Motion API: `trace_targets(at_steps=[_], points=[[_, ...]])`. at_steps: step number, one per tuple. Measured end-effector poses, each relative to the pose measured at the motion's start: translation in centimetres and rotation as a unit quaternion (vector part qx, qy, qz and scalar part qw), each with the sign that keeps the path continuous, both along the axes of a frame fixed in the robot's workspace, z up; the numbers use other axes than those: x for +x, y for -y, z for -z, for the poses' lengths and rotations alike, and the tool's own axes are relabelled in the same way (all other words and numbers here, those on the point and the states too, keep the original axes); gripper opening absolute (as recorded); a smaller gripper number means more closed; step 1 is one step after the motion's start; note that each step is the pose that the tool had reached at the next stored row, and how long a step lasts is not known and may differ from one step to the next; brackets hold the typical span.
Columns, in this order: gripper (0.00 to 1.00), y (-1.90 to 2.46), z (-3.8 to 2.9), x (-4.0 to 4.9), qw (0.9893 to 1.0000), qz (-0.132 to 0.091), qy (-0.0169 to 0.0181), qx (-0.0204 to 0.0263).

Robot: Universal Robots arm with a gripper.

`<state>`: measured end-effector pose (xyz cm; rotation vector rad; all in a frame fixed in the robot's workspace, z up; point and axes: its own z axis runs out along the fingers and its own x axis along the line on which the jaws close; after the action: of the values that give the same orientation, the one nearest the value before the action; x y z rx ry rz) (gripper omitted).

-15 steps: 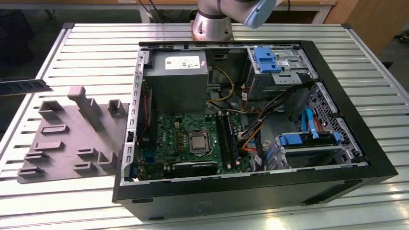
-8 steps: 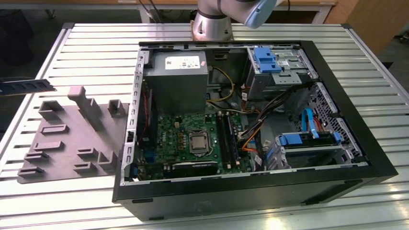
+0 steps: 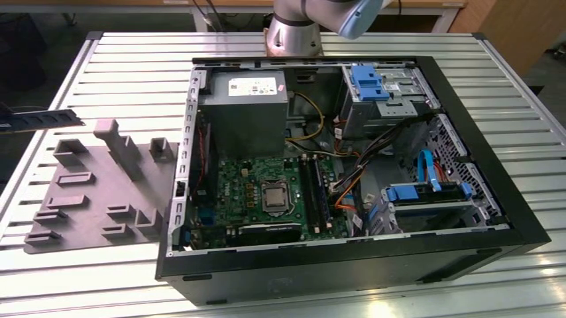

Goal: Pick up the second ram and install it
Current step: 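Pick up the second ram and move it above second insertion slot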

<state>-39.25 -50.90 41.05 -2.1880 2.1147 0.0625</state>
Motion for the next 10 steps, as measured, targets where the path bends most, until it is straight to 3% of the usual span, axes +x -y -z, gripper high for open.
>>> trace_targets(at_steps=[10], points=[[0.12, 0.0, 0.0, 0.94, 1.0, 0.0, 0.0, 0.0]])
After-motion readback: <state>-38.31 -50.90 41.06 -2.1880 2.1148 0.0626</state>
